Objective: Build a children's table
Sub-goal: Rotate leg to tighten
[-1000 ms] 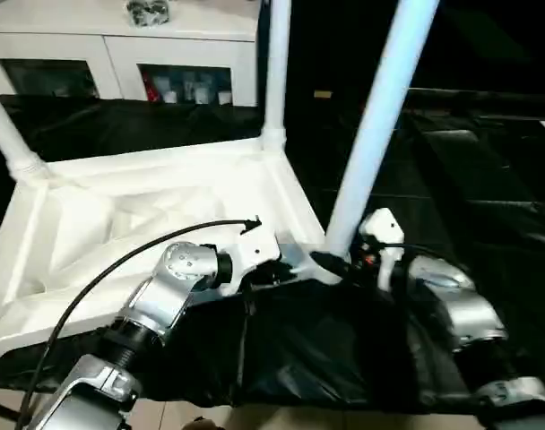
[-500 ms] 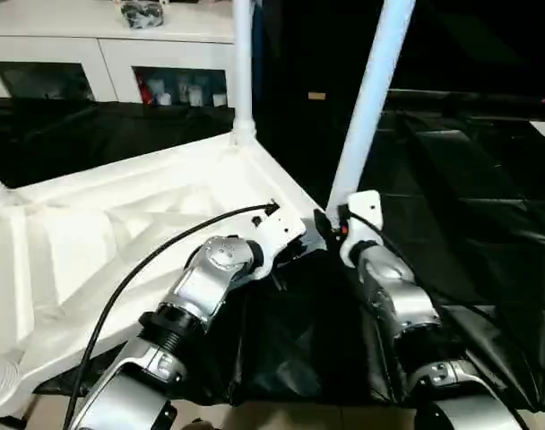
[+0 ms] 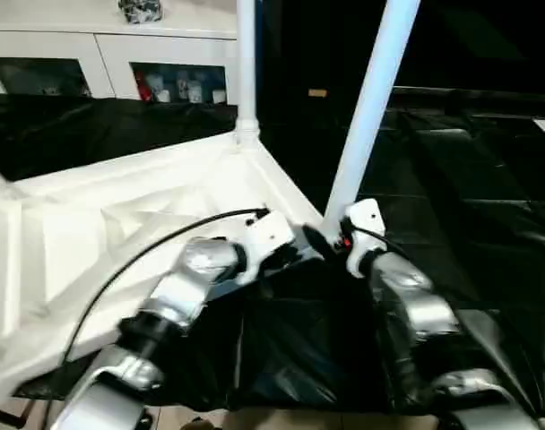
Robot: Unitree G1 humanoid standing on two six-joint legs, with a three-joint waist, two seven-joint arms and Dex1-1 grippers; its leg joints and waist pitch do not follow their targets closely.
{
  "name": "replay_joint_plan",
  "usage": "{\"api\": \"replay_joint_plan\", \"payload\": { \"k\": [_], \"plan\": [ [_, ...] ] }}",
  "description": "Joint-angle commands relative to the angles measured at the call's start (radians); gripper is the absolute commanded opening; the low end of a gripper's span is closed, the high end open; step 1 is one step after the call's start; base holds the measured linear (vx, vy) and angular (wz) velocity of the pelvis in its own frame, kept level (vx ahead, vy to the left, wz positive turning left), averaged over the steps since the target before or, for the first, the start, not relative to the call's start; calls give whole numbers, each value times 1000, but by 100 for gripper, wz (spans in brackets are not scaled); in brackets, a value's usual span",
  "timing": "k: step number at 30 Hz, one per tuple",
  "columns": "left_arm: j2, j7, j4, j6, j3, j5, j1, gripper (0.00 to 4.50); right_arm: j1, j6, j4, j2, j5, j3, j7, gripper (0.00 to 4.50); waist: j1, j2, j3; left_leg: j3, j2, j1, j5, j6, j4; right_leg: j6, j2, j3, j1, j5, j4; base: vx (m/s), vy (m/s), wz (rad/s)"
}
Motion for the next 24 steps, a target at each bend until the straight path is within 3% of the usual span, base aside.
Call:
{"api": "replay_joint_plan", "payload": {
  "k": [1, 7, 13, 14, 19, 24],
  "plan": [
    [20, -99, -49, -61, -20, -48, 16, 0, 13, -8, -21, -48, 6, 42, 134, 365, 5, -6, -64, -1, 23, 7, -238, 47, -62, -193, -56, 48, 54, -225, -66, 0, 0, 0],
    [77, -200, -63, -70, -19, -75, 21, 0, 33, 7, -81, -117, 56, 78, 355, 365, 6, -10, -60, -1, 25, 10, -264, 45, -65, -190, -57, 49, 51, -273, -71, 0, 0, 0],
    [127, -287, -55, -94, -19, -99, 21, 0, 59, 23, -144, -170, 98, 125, 537, 365, 20, -9, -60, -1, 29, 10, -263, 45, -65, -186, -56, 48, 50, -286, -69, 0, 0, 0],
    [135, -306, -52, -92, -18, -104, 20, 0, 62, 24, -150, -177, 101, 135, 563, 337, 24, -10, -61, -1, 29, 12, -260, 43, -65, -189, -57, 48, 50, -283, -69, 0, 0, 0],
    [150, -365, -38, -94, -19, -127, 14, 0, 74, 62, -185, -192, 116, 163, 653, 289, 34, -11, -61, 0, 31, 11, -245, 44, -64, -202, -57, 48, 50, -258, -63, 0, 0, 0],
    [159, -402, -30, -92, -25, -130, 10, 0, 80, 75, -192, -195, 115, 180, 680, 263, 40, -10, -62, 0, 30, 12, -244, 36, -64, -196, -58, 49, 50, -265, -63, 0, 0, 0]
  ]
}}
